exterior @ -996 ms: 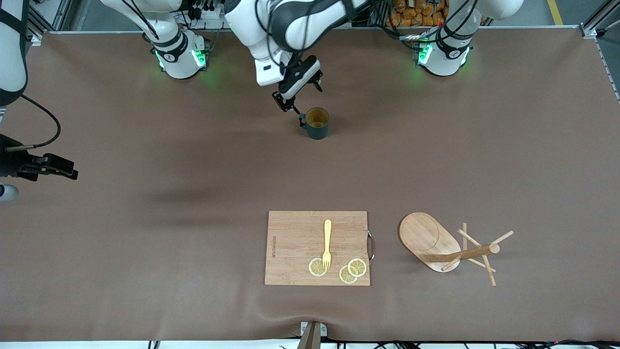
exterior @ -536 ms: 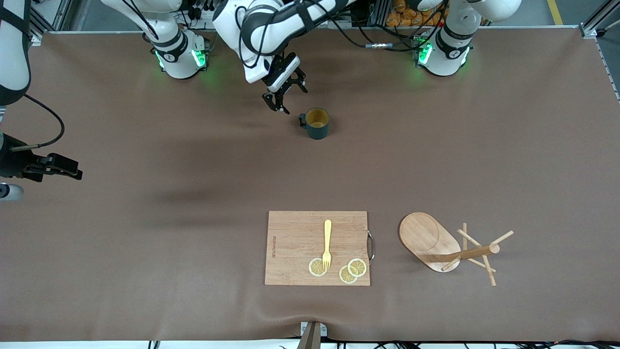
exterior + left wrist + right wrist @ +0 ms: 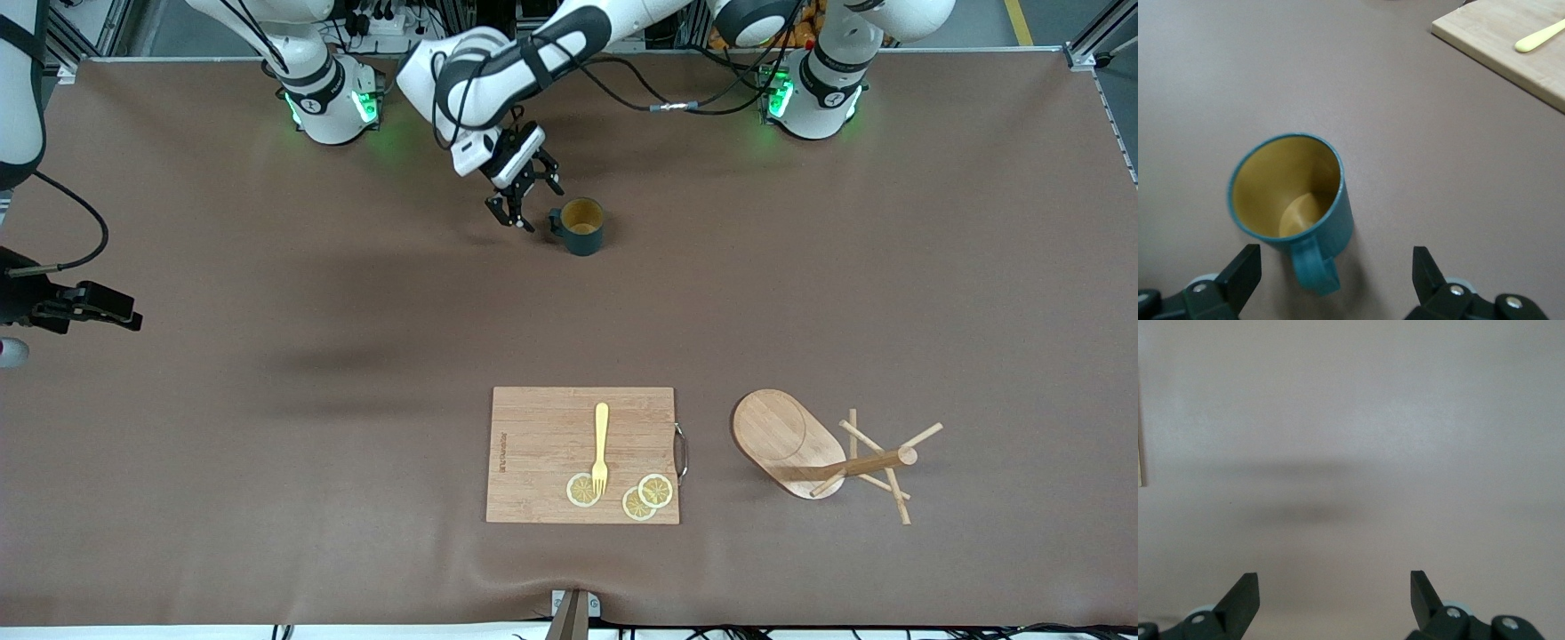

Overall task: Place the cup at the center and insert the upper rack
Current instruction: 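Lower the left gripper and grasp the mug handle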

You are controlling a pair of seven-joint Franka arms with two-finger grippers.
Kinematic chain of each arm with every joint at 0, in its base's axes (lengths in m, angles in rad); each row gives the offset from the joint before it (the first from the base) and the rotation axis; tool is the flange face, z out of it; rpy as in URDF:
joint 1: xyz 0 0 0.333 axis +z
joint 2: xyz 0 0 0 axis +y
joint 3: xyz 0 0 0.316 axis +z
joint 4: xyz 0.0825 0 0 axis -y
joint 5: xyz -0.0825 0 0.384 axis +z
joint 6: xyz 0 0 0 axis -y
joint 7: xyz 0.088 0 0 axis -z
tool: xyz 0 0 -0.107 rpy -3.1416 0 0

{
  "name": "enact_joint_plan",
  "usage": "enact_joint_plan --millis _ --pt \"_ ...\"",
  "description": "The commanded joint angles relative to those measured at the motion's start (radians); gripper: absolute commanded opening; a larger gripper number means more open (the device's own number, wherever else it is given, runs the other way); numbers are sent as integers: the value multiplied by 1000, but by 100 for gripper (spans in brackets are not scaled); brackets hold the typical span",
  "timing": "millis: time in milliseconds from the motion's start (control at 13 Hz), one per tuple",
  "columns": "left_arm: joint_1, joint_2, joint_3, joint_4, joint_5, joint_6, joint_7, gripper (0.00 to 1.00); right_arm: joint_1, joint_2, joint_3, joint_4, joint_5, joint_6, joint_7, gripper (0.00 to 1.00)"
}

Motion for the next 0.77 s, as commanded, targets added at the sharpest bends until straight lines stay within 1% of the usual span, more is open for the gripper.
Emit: enact_joint_plan --millis 0,460,536,613,690 --pt "-24 67 9 92 27 -28 -32 100 -27 -6 19 5 11 -7 4 100" --pt "-26 80 -3 97 25 -31 -57 100 -43 -6 19 8 12 -7 15 100" --pt "-26 78 -5 95 25 -31 -58 98 -40 -6 19 8 4 -7 15 100" --pt "-24 78 -5 94 21 -37 -58 87 -43 -6 19 8 1 -7 11 100" --pt "-24 80 -9 91 21 -43 -58 84 -46 -6 19 8 4 -7 7 100"
